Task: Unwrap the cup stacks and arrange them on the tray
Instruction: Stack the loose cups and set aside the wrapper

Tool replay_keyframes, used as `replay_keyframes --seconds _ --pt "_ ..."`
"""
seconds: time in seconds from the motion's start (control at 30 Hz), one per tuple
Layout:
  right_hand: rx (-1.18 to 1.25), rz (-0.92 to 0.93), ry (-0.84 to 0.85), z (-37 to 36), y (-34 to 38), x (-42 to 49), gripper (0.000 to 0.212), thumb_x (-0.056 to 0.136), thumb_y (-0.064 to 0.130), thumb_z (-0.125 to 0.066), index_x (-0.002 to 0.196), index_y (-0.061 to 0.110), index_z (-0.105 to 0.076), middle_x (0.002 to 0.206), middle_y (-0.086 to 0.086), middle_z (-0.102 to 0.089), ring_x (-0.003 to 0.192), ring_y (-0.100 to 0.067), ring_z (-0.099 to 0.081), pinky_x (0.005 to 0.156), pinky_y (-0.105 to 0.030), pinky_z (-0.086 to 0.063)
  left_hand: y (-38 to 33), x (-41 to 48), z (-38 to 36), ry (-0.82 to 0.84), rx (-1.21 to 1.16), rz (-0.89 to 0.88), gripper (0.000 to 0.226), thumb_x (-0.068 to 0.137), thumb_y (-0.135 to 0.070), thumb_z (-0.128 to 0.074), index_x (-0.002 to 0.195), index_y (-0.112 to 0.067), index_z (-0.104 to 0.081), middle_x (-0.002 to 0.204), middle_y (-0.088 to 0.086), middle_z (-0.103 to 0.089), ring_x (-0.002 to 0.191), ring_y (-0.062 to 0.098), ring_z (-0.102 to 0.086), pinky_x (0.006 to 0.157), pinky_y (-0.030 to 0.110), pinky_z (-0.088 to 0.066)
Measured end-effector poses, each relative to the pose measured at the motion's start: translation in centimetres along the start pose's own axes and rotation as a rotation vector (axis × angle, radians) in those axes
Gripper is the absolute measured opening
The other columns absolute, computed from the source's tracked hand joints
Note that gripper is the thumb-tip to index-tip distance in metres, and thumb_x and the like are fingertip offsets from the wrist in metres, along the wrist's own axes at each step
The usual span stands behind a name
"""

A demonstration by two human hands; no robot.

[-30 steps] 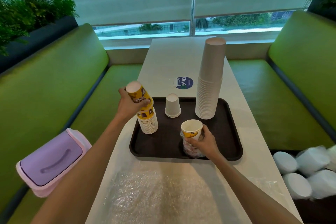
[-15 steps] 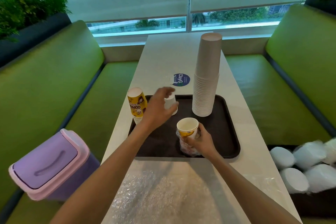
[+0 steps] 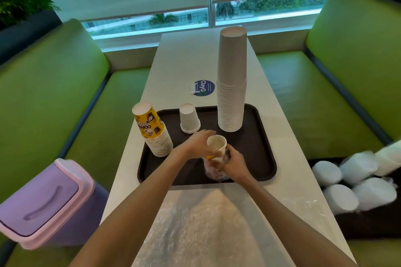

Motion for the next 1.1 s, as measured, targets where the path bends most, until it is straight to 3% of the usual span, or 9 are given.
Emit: replay_keyframes --seconds 0.2,0.33,0.47,0.57,0.63,0.77,0.87,0.97,1.1 --pt "0.009 0.017 0.025 0.1 0.3 -0.1 0.071 0.076 0.021 -0.081 0.137 0.012 -0.046 0.121 0.000 -0.059 0.112 -0.013 -0.055 0.092 -0.022 -0.043 -0.3 0.4 0.6 -0.062 0.017 0.003 0.080 0.077 -0.043 -0.074 0.143 -0.016 -0.039 0.144 0.007 -0.043 0.131 0.023 -0.042 0.104 0.035 -0.037" --pt "0.012 0.045 0.005 0.5 0.5 -0.2 0.070 0.074 0.021 -0.082 0.135 0.015 -0.047 0.121 -0.001 -0.061 0.113 -0.016 -0.057 0.097 -0.030 -0.048 -0.2 -0.5 2.6 -0.176 -0.124 0.033 0.066 0.078 -0.045 -0.072 0.133 -0.014 -0.050 0.126 0.003 -0.055 0.120 0.020 -0.051 0.089 0.027 -0.044" --pt "0.010 0.081 0.001 1.0 0.9 -0.4 0.063 0.075 0.018 -0.081 0.130 0.014 -0.051 0.114 0.002 -0.062 0.105 -0.010 -0.058 0.081 -0.014 -0.047 1.7 -1.4 3.9 -0.133 -0.206 0.152 0.049 0.081 -0.047 -0.067 0.116 -0.016 -0.054 0.112 0.003 -0.057 0.101 0.017 -0.056 0.072 0.023 -0.046" --pt "0.007 0.113 0.006 1.1 1.3 -0.5 0.060 0.076 0.017 -0.080 0.128 0.012 -0.052 0.114 0.002 -0.062 0.103 -0.006 -0.058 0.076 -0.008 -0.047 3.2 -2.5 4.1 -0.037 -0.282 0.241 0.052 0.087 -0.040 -0.064 0.128 -0.014 -0.045 0.111 0.002 -0.052 0.100 0.017 -0.054 0.066 0.021 -0.049" --pt "0.003 0.126 0.006 1.3 1.4 -0.4 0.058 0.075 0.016 -0.080 0.126 0.012 -0.054 0.111 0.003 -0.062 0.101 -0.005 -0.056 0.074 -0.004 -0.044 3.9 -3.3 4.0 0.036 -0.313 0.288 0.055 0.089 -0.037 -0.062 0.134 -0.012 -0.039 0.112 0.003 -0.051 0.100 0.018 -0.053 0.068 0.022 -0.051" --pt "-0.007 0.115 -0.002 1.5 0.8 -0.2 0.057 0.076 0.019 -0.079 0.127 0.013 -0.055 0.116 0.001 -0.062 0.108 -0.012 -0.058 0.082 -0.012 -0.044 5.3 -5.1 3.3 0.172 -0.422 0.397 0.062 0.090 -0.034 -0.062 0.140 -0.011 -0.034 0.123 0.010 -0.054 0.107 0.024 -0.056 0.092 0.034 -0.050" --pt "-0.011 0.107 -0.020 1.7 0.3 0.0 0.055 0.077 0.016 -0.079 0.127 0.013 -0.055 0.117 -0.003 -0.063 0.104 -0.012 -0.060 0.076 -0.008 -0.046 5.9 -6.2 2.0 0.258 -0.433 0.428 0.061 0.091 -0.035 -0.059 0.141 -0.011 -0.035 0.130 0.013 -0.054 0.109 0.025 -0.057 0.093 0.033 -0.049" --pt "-0.012 0.114 -0.041 2.0 0.4 0.1 0.055 0.076 0.016 -0.080 0.126 0.013 -0.057 0.113 -0.002 -0.064 0.101 -0.012 -0.062 0.075 -0.007 -0.047 6.4 -6.7 1.3 0.212 -0.466 0.417 0.055 0.091 -0.038 -0.058 0.136 -0.013 -0.039 0.127 0.011 -0.054 0.109 0.023 -0.056 0.091 0.030 -0.048" --pt "0.010 0.126 -0.068 2.4 1.0 0.1 0.056 0.076 0.020 -0.080 0.126 0.011 -0.057 0.112 0.000 -0.064 0.103 -0.012 -0.061 0.081 -0.011 -0.047 5.4 -6.6 3.7 0.016 -0.653 0.231 0.043 0.090 -0.038 -0.059 0.124 -0.015 -0.049 0.109 0.003 -0.062 0.100 0.018 -0.059 0.094 0.033 -0.048"
Point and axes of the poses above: each hand's wrist, its own x-axis towards the middle knuckle, its own z-axis out of the back of the hand, y = z × x, the point moved 7 cm from there along x, towards the middle knuckle
